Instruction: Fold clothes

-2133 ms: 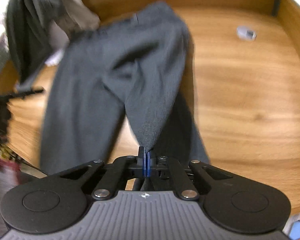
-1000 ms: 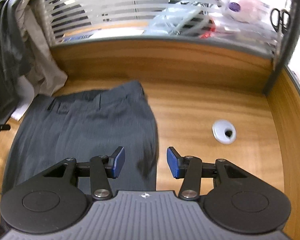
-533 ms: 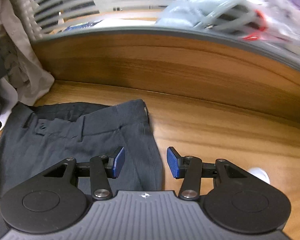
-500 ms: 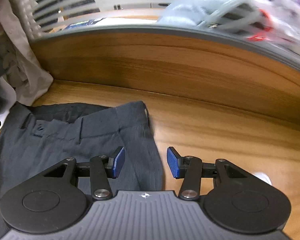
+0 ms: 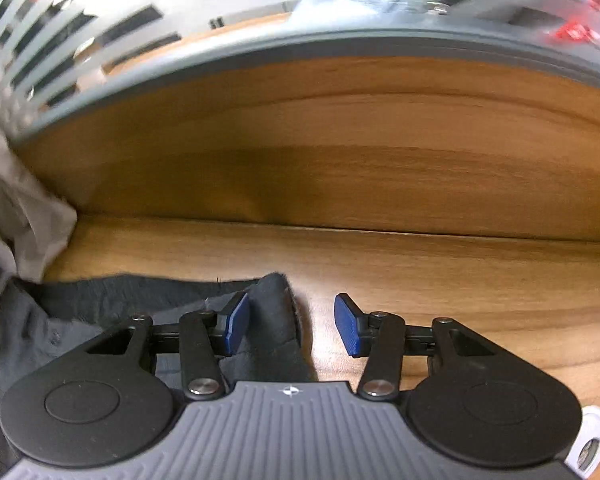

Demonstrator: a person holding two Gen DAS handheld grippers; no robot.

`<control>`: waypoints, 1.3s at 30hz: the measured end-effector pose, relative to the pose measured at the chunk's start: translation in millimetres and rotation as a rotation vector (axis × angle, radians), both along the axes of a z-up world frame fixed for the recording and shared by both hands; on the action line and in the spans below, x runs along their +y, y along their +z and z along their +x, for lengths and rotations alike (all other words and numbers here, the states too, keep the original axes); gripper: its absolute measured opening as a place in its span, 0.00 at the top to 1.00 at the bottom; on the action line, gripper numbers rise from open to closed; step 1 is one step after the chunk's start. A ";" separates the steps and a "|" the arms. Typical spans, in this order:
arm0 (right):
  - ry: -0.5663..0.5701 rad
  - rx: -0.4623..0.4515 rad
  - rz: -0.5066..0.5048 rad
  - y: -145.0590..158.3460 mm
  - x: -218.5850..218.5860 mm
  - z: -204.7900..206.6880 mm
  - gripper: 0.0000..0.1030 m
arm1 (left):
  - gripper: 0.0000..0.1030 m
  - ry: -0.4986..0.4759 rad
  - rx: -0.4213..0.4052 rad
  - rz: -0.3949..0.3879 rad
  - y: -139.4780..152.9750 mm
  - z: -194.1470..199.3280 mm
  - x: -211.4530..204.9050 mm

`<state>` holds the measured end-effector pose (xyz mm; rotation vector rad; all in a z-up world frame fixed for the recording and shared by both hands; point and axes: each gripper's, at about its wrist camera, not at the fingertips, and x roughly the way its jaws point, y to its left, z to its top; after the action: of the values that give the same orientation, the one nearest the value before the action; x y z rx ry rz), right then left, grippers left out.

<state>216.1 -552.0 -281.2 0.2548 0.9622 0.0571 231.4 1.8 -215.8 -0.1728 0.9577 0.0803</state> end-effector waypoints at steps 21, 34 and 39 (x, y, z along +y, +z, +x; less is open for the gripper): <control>0.041 0.021 -0.063 19.4 4.9 -45.0 0.55 | 0.38 -0.004 0.028 0.001 4.9 -20.7 11.8; 0.081 0.077 -0.052 20.9 8.6 -102.0 0.56 | 0.38 -0.021 0.053 -0.022 5.2 -17.7 11.0; 0.079 0.032 -0.060 25.7 5.3 -71.5 0.56 | 0.37 -0.027 0.065 -0.062 -1.5 -7.6 9.1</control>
<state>144.6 -546.7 -255.5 0.1632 1.0037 0.0967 223.8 10.9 -217.3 -0.2156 1.0279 0.0313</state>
